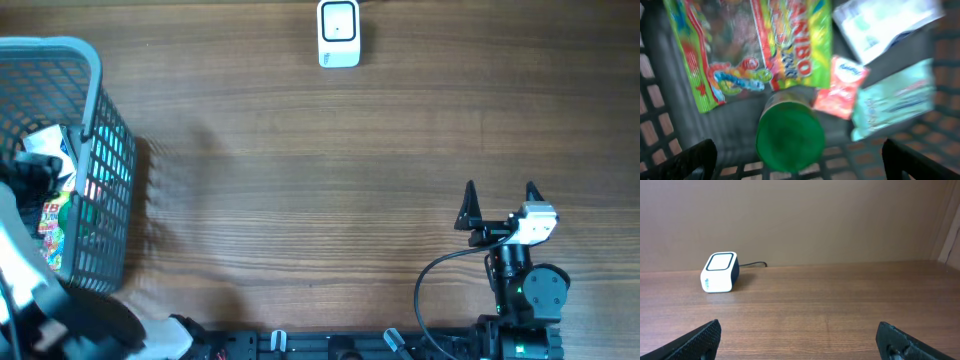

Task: Scan the item barcode
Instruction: 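Reach the left gripper into the basket and grasp the green-lidded jar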

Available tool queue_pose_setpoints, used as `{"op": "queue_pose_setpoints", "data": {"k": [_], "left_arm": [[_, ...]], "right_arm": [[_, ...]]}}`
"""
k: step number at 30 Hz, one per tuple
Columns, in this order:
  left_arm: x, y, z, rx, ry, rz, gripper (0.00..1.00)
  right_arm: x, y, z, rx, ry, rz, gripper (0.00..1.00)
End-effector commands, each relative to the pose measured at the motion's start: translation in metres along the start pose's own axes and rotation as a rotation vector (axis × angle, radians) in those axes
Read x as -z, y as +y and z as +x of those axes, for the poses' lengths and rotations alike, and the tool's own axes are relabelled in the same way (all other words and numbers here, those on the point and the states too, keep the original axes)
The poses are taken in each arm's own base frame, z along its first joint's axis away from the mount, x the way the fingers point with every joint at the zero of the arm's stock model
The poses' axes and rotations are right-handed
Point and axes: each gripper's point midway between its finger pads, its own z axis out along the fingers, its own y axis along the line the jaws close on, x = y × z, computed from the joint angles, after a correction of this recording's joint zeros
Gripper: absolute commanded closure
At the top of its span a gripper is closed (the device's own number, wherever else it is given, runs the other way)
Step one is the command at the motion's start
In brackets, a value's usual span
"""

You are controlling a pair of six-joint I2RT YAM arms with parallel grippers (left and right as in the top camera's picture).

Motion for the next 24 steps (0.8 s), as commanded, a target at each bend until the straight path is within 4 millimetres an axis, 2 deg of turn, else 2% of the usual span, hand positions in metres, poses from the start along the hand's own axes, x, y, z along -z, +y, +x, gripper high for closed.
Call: {"op": "queue_pose_setpoints", "data": {"k": [1, 3, 10, 18, 24], "left_arm": [[-0.030, 0.008, 0.012, -0.019, 0.102, -0.072, 0.00], [-0.038, 0.008, 0.015, -0.021, 0.125, -0.089, 0.00], [-0.042, 0.008, 0.015, -0.021, 0.127, -0.091, 0.00], [-0.078, 0.010, 0.034, -0.024, 0.153, -0.062, 0.00], [-0.083, 0.012, 0.037, -0.024, 0.155, -0.064, 0.01]], "right_arm": [[0.000, -0.001, -0.002, -0.012, -0.009, 0.009, 0.01], [0.000, -0.001, -0.002, -0.011, -0.009, 0.009, 0.00], [0.000, -0.001, -0.002, -0.011, -0.009, 0.009, 0.00], [0.000, -0.001, -0.002, -0.012, -0.009, 0.009, 0.00], [0.000, -0.001, -0.002, -0.012, -0.009, 0.009, 0.00]]}}
